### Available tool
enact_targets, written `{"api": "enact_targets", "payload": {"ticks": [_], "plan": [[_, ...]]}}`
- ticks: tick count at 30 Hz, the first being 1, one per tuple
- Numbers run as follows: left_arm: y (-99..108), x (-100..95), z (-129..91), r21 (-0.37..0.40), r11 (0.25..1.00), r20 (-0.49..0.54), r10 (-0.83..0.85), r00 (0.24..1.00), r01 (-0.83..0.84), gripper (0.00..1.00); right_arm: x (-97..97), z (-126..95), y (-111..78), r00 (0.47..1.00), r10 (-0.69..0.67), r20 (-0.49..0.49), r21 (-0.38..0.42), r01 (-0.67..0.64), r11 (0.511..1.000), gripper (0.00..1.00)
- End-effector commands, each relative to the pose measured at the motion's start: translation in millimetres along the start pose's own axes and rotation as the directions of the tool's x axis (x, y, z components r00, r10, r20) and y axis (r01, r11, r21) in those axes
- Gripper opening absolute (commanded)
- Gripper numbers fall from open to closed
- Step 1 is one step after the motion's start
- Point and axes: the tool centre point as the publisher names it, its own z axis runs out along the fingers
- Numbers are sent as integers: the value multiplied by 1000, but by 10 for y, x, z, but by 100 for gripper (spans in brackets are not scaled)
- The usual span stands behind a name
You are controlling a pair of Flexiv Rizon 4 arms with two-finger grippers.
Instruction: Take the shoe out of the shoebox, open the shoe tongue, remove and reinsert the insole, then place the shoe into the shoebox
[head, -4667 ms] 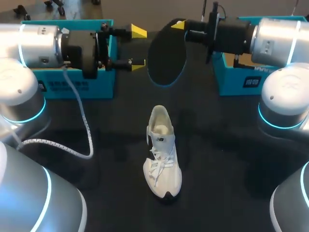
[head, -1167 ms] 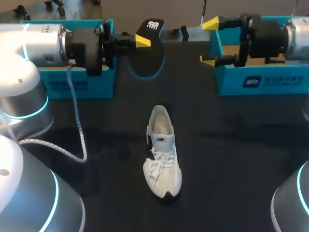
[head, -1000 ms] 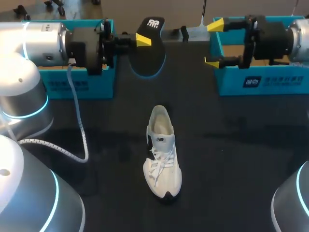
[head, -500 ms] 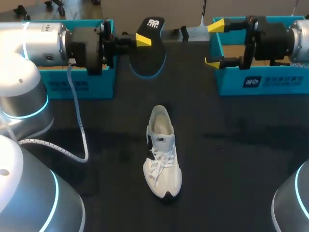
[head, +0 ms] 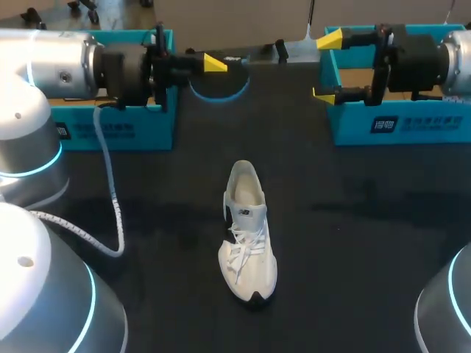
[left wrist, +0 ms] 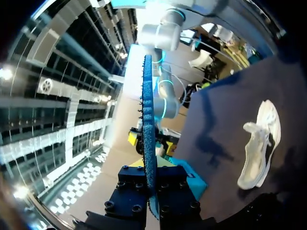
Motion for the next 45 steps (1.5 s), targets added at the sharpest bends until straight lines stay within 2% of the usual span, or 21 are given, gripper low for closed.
{"api": "enact_targets", "payload": {"ticks": [1, 3, 4, 6, 8, 10, 14, 16, 19, 20, 39, 40, 41, 42, 43, 45], "plan": [[-112, -7, -36, -7, 794, -4, -608, 794, 608, 0, -3, 22, 5, 1000, 0, 2, -1, 0, 1000, 100], [-132, 24, -29, -27, 707, -27, -707, 706, 707, 0, -3, 22, 5, 1000, 0, 2, -1, 0, 1000, 100], [-139, 34, -19, -3, 656, -30, -754, 656, 755, 0, -3, 22, 5, 1000, 0, 2, -1, 0, 1000, 100], [-124, 24, -2, 7, 500, -36, -865, 500, 866, 0, -3, 22, 5, 1000, 0, 2, -1, 0, 1000, 100], [-89, -7, 10, 60, 355, -18, -934, 357, 933, 0, -3, 22, 5, 1000, 0, 2, -1, 0, 1000, 100], [-72, -21, 9, 72, 187, -82, -978, 193, 980, 0, -3, 22, 5, 1000, 0, 2, -1, 0, 1000, 100], [-2, -103, 27, 91, -105, -157, -984, -89, 990, 0, -3, 22, 5, 1000, 0, 2, -1, 0, 1000, 100], [21, -157, 53, 110, -290, -207, -942, -263, 951, 0, -3, 22, 5, 1000, 0, 2, -1, 0, 1000, 100], [28, -220, 86, 133, -505, -297, -841, -452, 853, 0, -3, 22, 5, 1000, 0, 2, -1, 0, 1000, 100], [9, -237, 92, 134, -531, -326, -821, -468, 837, 0, -3, 22, 5, 1000, 0, 2, -1, 0, 1000, 100], [9, -237, 92, 134, -531, -326, -821, -468, 837, 0, -3, 22, 5, 1000, 0, 2, -1, 0, 1000, 100], [9, -209, 98, 100, -564, -300, -803, -516, 820, 0, -3, 22, 5, 1000, 0, 2, -1, 0, 1000, 100], [-6, -218, 89, 98, -608, -314, -771, -555, 788, 0, -3, 22, 5, 1000, 0, 2, -1, 0, 1000, 100], [-11, -227, 90, 80, -628, -283, -759, -587, 774, 0, -3, 22, 5, 1000, 0, 2, -1, 0, 1000, 100], [-6, -224, 80, 78, -626, -283, -760, -585, 776, 0, -3, 22, 5, 1000, 0, 2, -1, 0, 1000, 100], [-7, -228, 73, 57, -678, -264, -719, -644, 733, 0, -3, 22, 5, 1000, 0, 2, -1, 0, 1000, 100]]}}
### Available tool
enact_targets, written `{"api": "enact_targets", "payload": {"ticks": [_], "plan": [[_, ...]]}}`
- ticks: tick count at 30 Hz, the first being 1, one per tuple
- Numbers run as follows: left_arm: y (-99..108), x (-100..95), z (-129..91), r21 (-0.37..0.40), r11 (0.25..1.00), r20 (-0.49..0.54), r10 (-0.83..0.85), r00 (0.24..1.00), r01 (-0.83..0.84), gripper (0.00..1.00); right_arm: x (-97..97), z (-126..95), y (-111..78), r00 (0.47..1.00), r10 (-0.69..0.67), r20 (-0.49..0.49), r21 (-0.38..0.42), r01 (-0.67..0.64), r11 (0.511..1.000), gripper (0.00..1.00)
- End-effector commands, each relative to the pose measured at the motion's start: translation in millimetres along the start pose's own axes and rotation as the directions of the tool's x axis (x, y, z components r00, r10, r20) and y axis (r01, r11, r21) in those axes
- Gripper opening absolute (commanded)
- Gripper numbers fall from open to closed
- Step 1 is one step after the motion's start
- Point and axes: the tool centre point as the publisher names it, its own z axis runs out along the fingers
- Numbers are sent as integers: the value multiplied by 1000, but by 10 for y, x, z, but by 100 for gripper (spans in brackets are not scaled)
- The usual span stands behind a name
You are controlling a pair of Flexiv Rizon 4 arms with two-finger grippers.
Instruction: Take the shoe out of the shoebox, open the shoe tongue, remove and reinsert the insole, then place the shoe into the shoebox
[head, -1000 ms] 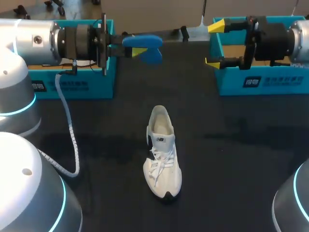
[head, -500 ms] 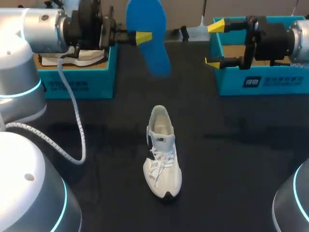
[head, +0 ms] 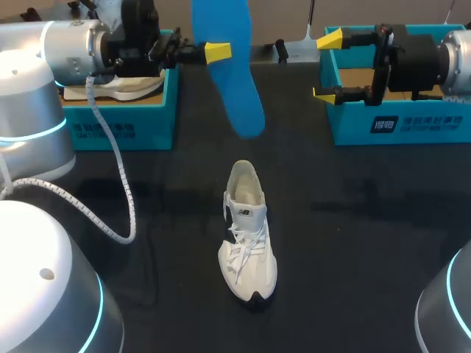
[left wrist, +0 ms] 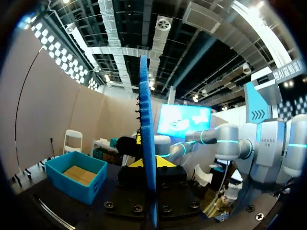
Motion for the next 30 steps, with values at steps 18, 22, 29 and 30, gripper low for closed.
{"api": "enact_targets", "payload": {"ticks": [18, 22, 29, 30], "plan": [[87, 54, -50, 74, 318, 280, -916, 286, 945, 0, -4, 21, 2, 1000, 0, 0, -2, 0, 1000, 100], [65, 37, -30, 61, 255, 243, -942, 233, 965, 0, -4, 21, 2, 1000, 0, 0, -2, 0, 1000, 100], [183, -63, 8, 59, 162, 226, -963, 145, 985, 0, -4, 21, 2, 1000, 0, 0, -2, 0, 1000, 100], [196, -63, 16, 57, 148, 214, -968, 132, 987, 0, -4, 21, 2, 1000, 0, 0, -2, 0, 1000, 100]]}}
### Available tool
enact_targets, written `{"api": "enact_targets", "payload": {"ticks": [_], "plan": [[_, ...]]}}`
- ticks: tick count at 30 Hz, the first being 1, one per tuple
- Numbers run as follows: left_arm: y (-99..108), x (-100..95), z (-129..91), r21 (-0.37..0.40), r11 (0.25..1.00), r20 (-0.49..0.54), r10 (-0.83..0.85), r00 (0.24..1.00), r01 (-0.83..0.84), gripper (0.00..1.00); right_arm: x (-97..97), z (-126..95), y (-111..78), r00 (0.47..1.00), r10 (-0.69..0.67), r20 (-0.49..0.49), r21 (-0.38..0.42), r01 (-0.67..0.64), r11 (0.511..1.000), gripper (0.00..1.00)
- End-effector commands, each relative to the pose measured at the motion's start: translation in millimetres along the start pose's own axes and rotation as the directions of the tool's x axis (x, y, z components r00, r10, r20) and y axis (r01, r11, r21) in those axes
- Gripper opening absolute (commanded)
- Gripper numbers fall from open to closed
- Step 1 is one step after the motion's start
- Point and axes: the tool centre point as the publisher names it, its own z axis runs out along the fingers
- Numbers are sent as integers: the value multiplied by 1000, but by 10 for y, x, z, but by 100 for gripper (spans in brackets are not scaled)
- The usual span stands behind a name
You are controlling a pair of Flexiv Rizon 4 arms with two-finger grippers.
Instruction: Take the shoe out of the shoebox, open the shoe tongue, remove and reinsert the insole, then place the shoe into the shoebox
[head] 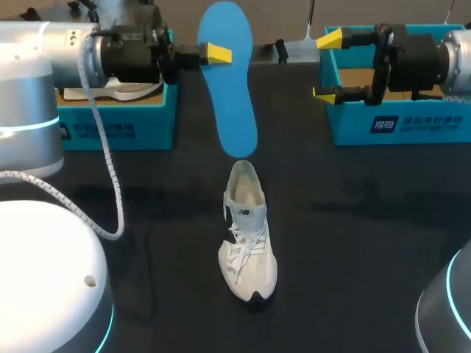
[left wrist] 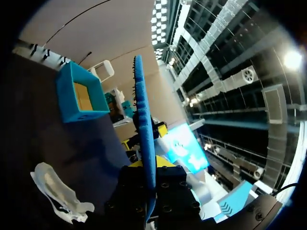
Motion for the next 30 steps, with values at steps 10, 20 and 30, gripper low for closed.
{"api": "enact_targets", "payload": {"ticks": [10, 20, 30], "plan": [[47, -235, 108, -95, 953, -106, -296, 949, 286, 0, -6, 19, -1, 1000, -1, 0, -2, 1, 1000, 100], [48, -379, 131, -72, 971, -201, -239, 950, 229, 0, -6, 19, -1, 1000, -1, 0, -2, 1, 1000, 100], [48, -457, 114, -68, 974, -161, -223, 961, 215, 0, -6, 19, -1, 1000, -1, 0, -2, 1, 1000, 100]]}}
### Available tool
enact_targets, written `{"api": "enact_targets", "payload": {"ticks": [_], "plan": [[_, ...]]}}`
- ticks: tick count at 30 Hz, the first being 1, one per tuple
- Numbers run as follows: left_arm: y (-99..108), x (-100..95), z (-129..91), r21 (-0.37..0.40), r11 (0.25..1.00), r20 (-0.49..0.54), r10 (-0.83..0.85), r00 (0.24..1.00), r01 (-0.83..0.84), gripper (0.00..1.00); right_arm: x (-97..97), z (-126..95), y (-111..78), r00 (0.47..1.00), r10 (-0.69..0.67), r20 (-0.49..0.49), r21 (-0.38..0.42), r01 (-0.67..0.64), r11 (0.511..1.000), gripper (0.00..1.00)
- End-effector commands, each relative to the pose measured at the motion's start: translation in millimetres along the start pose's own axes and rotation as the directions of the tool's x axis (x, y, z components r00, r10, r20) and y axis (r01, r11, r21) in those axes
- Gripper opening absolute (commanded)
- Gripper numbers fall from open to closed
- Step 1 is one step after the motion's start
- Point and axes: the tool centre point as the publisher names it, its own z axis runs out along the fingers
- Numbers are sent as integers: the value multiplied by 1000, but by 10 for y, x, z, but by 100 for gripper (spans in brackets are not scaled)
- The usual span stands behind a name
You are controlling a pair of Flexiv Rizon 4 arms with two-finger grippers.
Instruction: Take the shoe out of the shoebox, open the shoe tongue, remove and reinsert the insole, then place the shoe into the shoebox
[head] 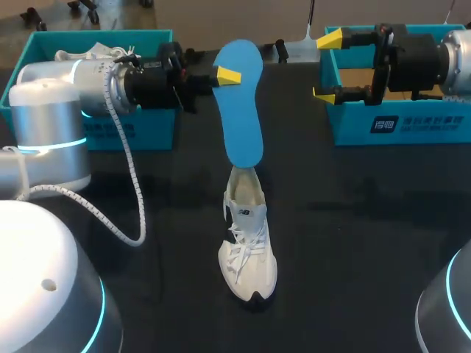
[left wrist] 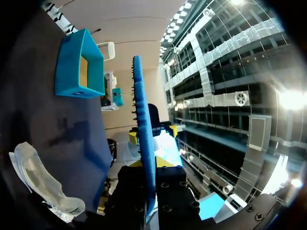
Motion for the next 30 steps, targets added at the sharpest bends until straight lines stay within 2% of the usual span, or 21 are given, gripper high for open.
{"api": "enact_targets", "payload": {"ticks": [1, 10, 12, 15, 18, 27, 30], "plan": [[-4, 45, -14, 16, 1000, 14, -17, 1000, 17, 0, -6, 18, -3, 1000, -1, 0, -2, 1, 1000, 100], [-9, 61, -24, 33, 998, 82, -51, 995, 49, 0, -6, 18, -3, 1000, -1, 0, -2, 1, 1000, 100], [-25, 66, -6, 70, 997, 73, -29, 997, 24, 0, 31, 85, -34, 998, -62, -2, 11, 62, 998, 100], [-28, 74, -6, 77, 997, 66, -35, 997, 30, 0, 85, 153, -76, 991, -62, 119, -10, 64, 998, 100], [-28, 74, -6, 77, 997, 66, -35, 997, 30, 0, 136, 205, -105, 981, -105, 163, 7, 106, 994, 100], [-28, 74, -6, 77, 997, 66, -35, 997, 30, 0, 339, 294, -184, 942, -124, 313, -36, 142, 989, 100], [-28, 74, -6, 77, 997, 66, -35, 997, 30, 0, 416, 312, -205, 922, -158, 354, -22, 178, 984, 100]]}}
